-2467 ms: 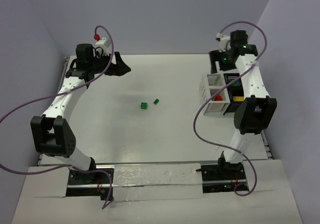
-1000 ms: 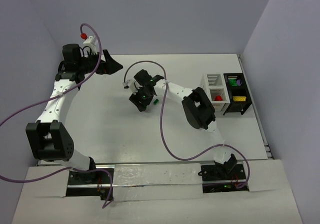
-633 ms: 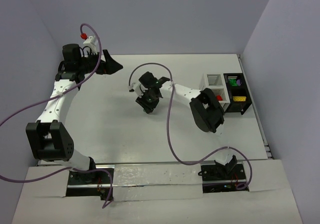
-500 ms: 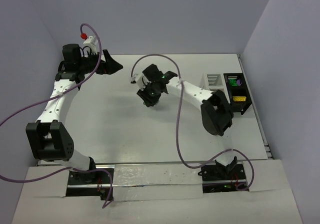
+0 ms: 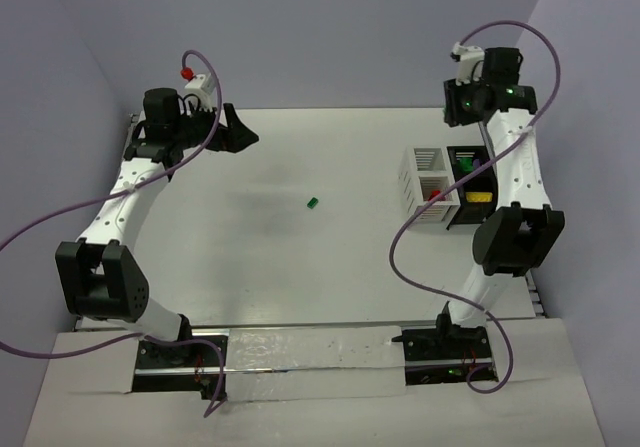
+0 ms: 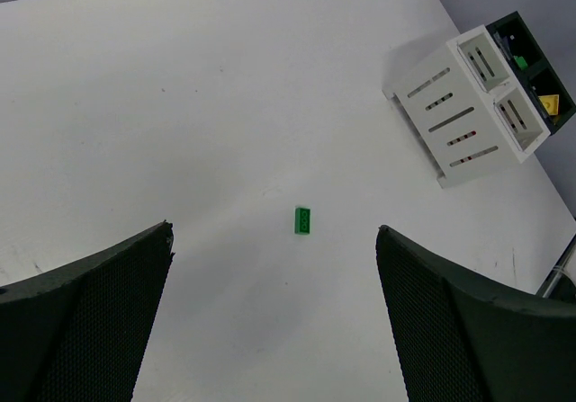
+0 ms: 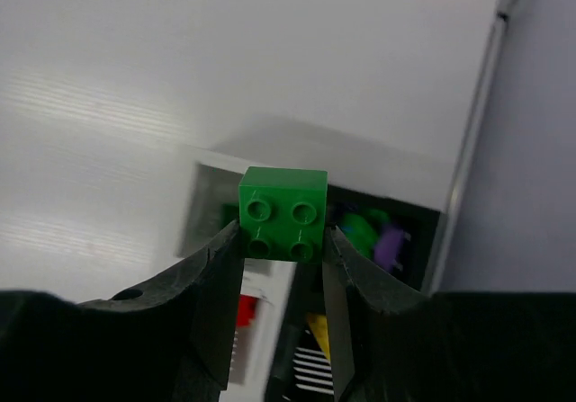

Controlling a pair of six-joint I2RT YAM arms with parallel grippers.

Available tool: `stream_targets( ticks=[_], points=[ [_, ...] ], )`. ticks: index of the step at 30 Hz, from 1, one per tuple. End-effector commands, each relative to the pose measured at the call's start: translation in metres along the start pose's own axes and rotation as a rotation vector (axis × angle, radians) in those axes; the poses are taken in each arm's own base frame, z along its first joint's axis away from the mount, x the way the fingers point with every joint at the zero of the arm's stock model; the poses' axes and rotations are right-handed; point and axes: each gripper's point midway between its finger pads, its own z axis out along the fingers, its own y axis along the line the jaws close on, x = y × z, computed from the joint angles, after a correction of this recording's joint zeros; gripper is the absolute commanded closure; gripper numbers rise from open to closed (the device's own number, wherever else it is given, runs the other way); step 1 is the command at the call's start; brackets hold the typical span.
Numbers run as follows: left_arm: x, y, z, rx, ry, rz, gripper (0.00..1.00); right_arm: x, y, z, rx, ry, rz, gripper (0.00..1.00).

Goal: Sort the legos into containers by color

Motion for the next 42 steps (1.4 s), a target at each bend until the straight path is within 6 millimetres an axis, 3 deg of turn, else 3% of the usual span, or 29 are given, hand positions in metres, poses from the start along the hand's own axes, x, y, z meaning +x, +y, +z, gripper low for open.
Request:
stream_targets(
  ticks=[1,7,19,24,30,34,38,40,42],
  points=[
    [-0.018,-0.002,0.004,-0.009,-0.026,0.036,0.01,0.042,-0.042,0.000,0.091,0.150,0.005,0.82],
    [-0.018,-0.003,0.006,-0.012,-0.021,0.038,0.01,0.080,-0.065,0.022,0.136,0.269,0.041,0.82],
    [-0.017,-0.001,0.007,-0.020,-0.016,0.040,0.01,0.110,-0.080,0.039,0.184,0.356,0.056,0.79],
    [-0.018,-0.001,0.008,-0.017,-0.015,0.040,0.01,0.115,-0.084,0.038,0.193,0.367,0.062,0.65],
    [-0.022,-0.001,0.006,-0.025,-0.018,0.050,0.01,0.103,-0.078,0.025,0.177,0.343,0.072,0.26],
    [-0.024,-0.002,0.006,-0.024,-0.020,0.051,0.01,0.068,-0.055,0.003,0.117,0.247,0.078,0.17],
    [-0.023,-0.002,0.004,-0.026,-0.019,0.052,0.01,0.037,0.004,-0.007,-0.020,0.156,0.021,0.17],
    [-0.024,-0.005,0.002,-0.022,-0.027,0.049,0.01,0.029,0.072,-0.003,-0.152,0.122,-0.040,0.17],
    [-0.027,-0.008,0.000,-0.018,-0.039,0.048,0.01,0.024,0.114,-0.001,-0.235,0.096,-0.038,0.18]
  ],
)
